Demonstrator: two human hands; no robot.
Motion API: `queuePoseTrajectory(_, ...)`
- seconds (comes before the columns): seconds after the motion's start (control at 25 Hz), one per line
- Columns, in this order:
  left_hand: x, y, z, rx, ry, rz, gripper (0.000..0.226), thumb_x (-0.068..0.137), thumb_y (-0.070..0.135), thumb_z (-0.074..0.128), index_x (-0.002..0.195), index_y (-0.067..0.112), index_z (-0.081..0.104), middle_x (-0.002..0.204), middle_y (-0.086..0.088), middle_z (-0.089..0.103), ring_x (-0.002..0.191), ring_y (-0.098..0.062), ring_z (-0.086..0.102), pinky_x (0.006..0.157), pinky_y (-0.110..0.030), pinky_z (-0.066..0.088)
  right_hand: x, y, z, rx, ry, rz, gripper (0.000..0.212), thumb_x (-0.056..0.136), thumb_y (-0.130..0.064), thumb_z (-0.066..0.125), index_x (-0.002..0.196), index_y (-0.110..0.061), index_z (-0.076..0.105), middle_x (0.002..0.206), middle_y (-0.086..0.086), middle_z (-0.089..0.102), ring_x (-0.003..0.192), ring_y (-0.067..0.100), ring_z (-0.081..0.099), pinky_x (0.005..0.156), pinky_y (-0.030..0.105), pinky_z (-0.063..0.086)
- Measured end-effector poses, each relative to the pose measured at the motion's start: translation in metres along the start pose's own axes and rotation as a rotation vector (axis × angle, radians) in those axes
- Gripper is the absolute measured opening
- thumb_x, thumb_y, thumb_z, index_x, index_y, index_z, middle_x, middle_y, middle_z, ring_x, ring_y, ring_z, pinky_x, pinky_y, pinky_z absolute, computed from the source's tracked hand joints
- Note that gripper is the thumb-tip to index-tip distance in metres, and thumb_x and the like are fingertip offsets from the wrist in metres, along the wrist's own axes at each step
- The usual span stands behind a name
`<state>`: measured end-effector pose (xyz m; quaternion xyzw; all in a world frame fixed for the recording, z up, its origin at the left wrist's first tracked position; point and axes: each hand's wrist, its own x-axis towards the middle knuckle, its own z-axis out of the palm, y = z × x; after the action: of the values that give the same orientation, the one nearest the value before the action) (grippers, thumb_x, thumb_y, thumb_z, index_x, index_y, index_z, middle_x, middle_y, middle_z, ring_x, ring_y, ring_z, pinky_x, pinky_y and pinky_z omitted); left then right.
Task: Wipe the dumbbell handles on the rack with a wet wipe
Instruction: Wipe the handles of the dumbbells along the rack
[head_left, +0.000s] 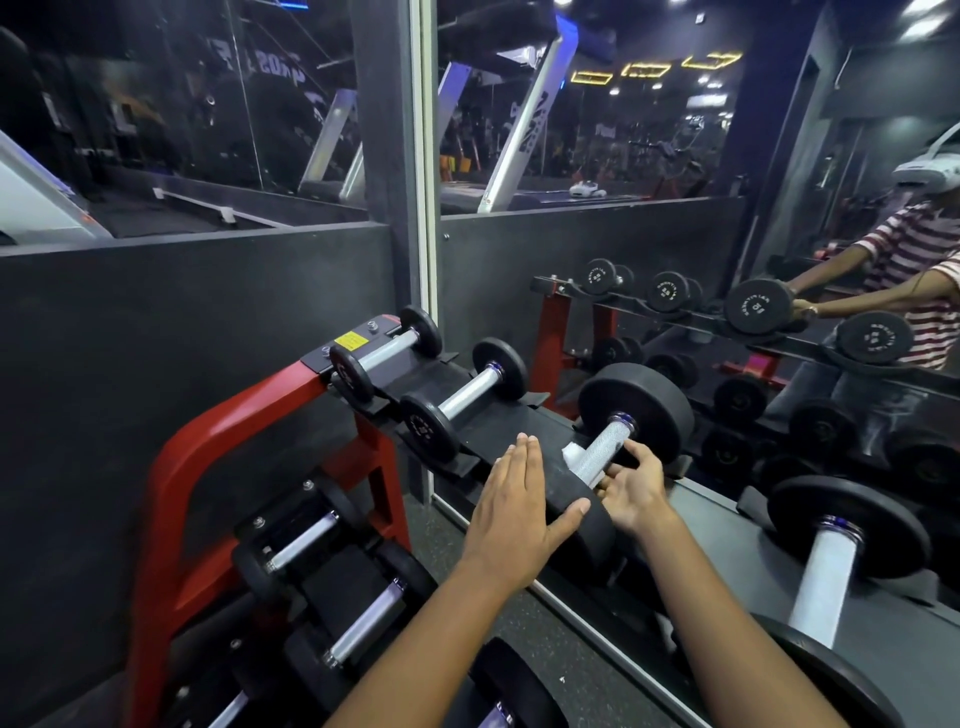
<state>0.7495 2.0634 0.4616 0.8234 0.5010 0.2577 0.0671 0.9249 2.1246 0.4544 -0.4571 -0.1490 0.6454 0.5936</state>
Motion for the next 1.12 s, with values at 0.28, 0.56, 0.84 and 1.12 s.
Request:
queuePoseTrajectory(0.28, 0.000, 0.002, -0.006, -0.044, -0.051, -0.024, 0.093, 0.084, 0.070, 0.023, 0.150, 0.011, -0.004, 0.159, -0.005, -0.001, 0.146, -0.016, -0.001, 0.117, -0.030, 0.005, -0.014, 0.008, -0.003, -0.371, -0.010, 0.005, 0.039, 0.083, -0.034, 0.058, 0.098, 0.002, 0.060, 0.073, 0.011, 0.064, 0.064, 0.024, 0.056, 0.059, 0.031, 0.046)
queuePoseTrajectory(0.56, -0.003, -0.005, -0.008, -0.273, -0.027, -0.029, 0.088, 0.088, 0.061, 0.047, 0.152, 0.015, 0.007, 0.159, 0.002, 0.007, 0.145, -0.011, 0.000, 0.119, -0.030, 0.008, -0.041, 0.008, -0.007, -0.653, 0.115, -0.191, 0.004, 0.080, 0.006, 0.063, 0.079, 0.003, 0.063, 0.053, 0.005, 0.056, 0.043, 0.009, 0.043, 0.044, 0.019, 0.033)
queuePoseTrajectory(0.84, -0.022, -0.013, -0.020, -0.397, 0.091, -0.030, 0.065, 0.085, 0.045, 0.063, 0.139, 0.016, 0.043, 0.147, 0.002, 0.040, 0.136, -0.009, 0.032, 0.112, -0.027, 0.028, -0.086, -0.014, 0.001, -0.710, 0.078, -0.397, 0.011, 0.079, 0.005, 0.062, 0.085, -0.005, 0.062, 0.069, 0.002, 0.058, 0.062, 0.014, 0.057, 0.057, 0.024, 0.053)
queuePoseTrajectory(1.12, -0.060, -0.012, -0.056, -0.385, 0.079, 0.047, 0.061, 0.086, 0.035, 0.064, 0.139, 0.015, 0.042, 0.138, 0.005, 0.046, 0.127, -0.007, 0.042, 0.101, -0.014, 0.029, -0.133, 0.005, 0.013, -0.781, 0.207, -0.605, 0.012, 0.076, 0.005, 0.064, 0.085, 0.003, 0.071, 0.070, 0.005, 0.063, 0.064, 0.011, 0.056, 0.062, 0.016, 0.048)
